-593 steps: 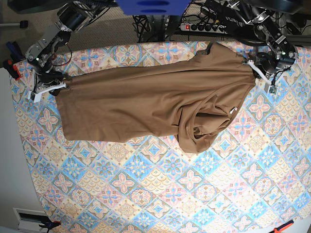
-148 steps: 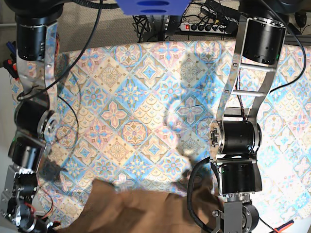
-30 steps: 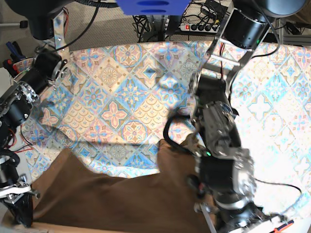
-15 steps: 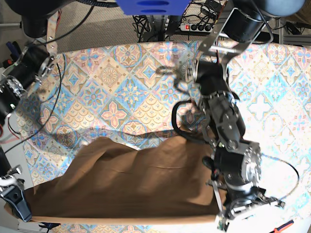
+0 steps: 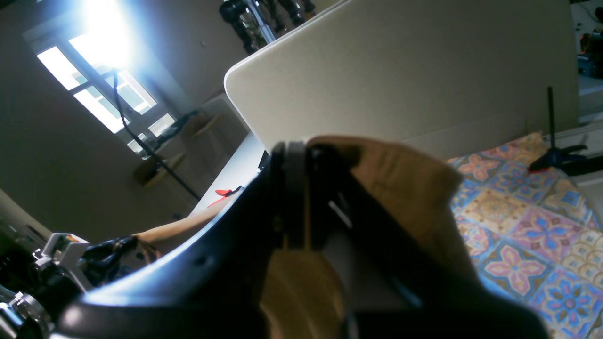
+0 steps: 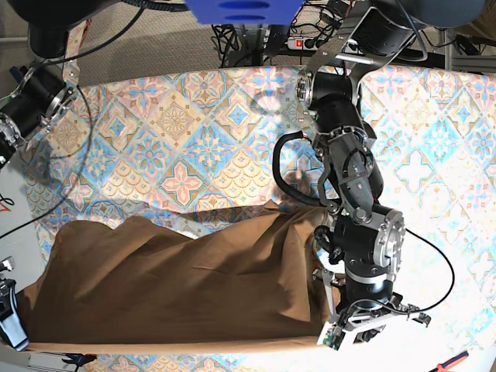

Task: Layout the t-shirt on the table in an organized manner, then fold the t-shirt properly
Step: 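Lower the folded edge with both grippers onto the shirt's hem, then release the brown shirt with both grippers and raise them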

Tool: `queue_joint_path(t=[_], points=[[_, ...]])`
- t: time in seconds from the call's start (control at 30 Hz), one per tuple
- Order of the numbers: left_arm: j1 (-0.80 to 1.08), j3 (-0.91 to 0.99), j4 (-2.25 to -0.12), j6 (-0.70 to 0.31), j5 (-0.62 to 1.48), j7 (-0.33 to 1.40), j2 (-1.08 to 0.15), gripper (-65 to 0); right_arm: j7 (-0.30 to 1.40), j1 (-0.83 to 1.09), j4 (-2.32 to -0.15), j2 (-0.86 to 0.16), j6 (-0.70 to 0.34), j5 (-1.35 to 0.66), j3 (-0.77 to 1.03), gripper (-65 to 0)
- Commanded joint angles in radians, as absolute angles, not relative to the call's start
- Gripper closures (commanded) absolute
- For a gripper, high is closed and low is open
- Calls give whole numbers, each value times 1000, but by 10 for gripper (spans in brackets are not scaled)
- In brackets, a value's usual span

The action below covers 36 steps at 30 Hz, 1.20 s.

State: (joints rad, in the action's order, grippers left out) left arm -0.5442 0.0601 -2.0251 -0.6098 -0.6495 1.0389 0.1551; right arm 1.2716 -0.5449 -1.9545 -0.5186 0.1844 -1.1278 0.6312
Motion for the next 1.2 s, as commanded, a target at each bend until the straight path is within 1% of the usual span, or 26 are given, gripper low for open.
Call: queue_joint_path(t=[0.0, 0.1, 0.17, 0.27, 0.33, 0.37, 0.47, 0.57, 0.6, 0.67, 0.73, 0.8, 0.83, 0.87, 0.9, 0.93, 0.97, 1.0, 1.03, 1.07, 1.1, 1.17], points=[[-590, 61, -2034, -599, -656, 1026, 157, 0, 1236, -585, -1960, -539, 183, -1109, 636, 0], [-641, 56, -2026, -599, -644, 1115, 157, 0, 1241, -642, -1928, -539, 183, -1004, 553, 0], [-688, 61, -1979, -599, -599, 1181, 157, 0, 1242, -702, -1874, -538, 183, -921, 450, 0], [-754, 65, -1785, -596, -556, 1214, 156, 0, 1225, -800, -1702, -524, 176, -805, 278, 0], [-785, 97, -1636, -553, -549, 1210, 136, 0, 1164, -855, -1578, -498, 159, -740, 170, 0], [-791, 120, -1570, -524, -549, 1184, 136, 0, 1125, -871, -1521, -492, 131, -719, 120, 0], [-791, 211, -1395, -470, -558, 1027, 120, 0, 1023, -878, -1325, -481, 62, -653, 24, 0], [-794, 246, -1207, -418, -549, 888, 74, 0, 880, -898, -1142, -420, 10, -582, -41, 0], [-794, 248, -1147, -383, -549, 825, 56, 0, 831, -911, -1084, -404, -21, -553, -67, 0], [-792, 248, -1066, -308, -549, 722, 31, 0, 757, -926, -980, -381, -50, -496, -91, 0], [-794, 248, -966, -217, -547, 630, -2, 0, 657, -957, -866, -332, -51, -423, -104, 0], [-809, 248, -872, -151, -539, 535, -24, 0, 544, -981, -753, -282, -51, -325, -104, 0], [-822, 248, -826, -122, -526, 487, -33, 0, 486, -992, -691, -254, -51, -266, -104, -15], [-829, 248, -786, -101, -515, 452, -44, 0, 441, -1001, -639, -232, -51, -216, -104, -90], [-837, 248, -743, -79, -499, 429, -54, -29, 394, -1009, -581, -205, -50, -162, -97, -182], [-843, 248, -711, -64, -487, 426, -67, -102, 344, -1017, -529, -173, -50, -116, -97, -265], [-851, 245, -699, -61, -478, 426, -73, -165, 308, -1023, -484, -147, -50, -73, -102, -332], [-854, 243, -694, -62, -476, 426, -74, -215, 282, -1023, -450, -133, -50, -35, -102, -369], [-854, 240, -688, -62, -481, 426, -74, -267, 263, -1023, -424, -128, -51, 2, -102, -382], [-854, 239, -688, -62, -483, 427, -74, -311, 246, -1027, -415, -128, -51, 31, -102, -376], [-852, 239, -688, -62, -483, 427, -74, -341, 231, -1029, -417, -125, -51, 54, -99, -367], [-839, 239, -690, -62, -483, 427, -73, -353, 208, -1030, -418, -125, -51, 77, -97, -356]])
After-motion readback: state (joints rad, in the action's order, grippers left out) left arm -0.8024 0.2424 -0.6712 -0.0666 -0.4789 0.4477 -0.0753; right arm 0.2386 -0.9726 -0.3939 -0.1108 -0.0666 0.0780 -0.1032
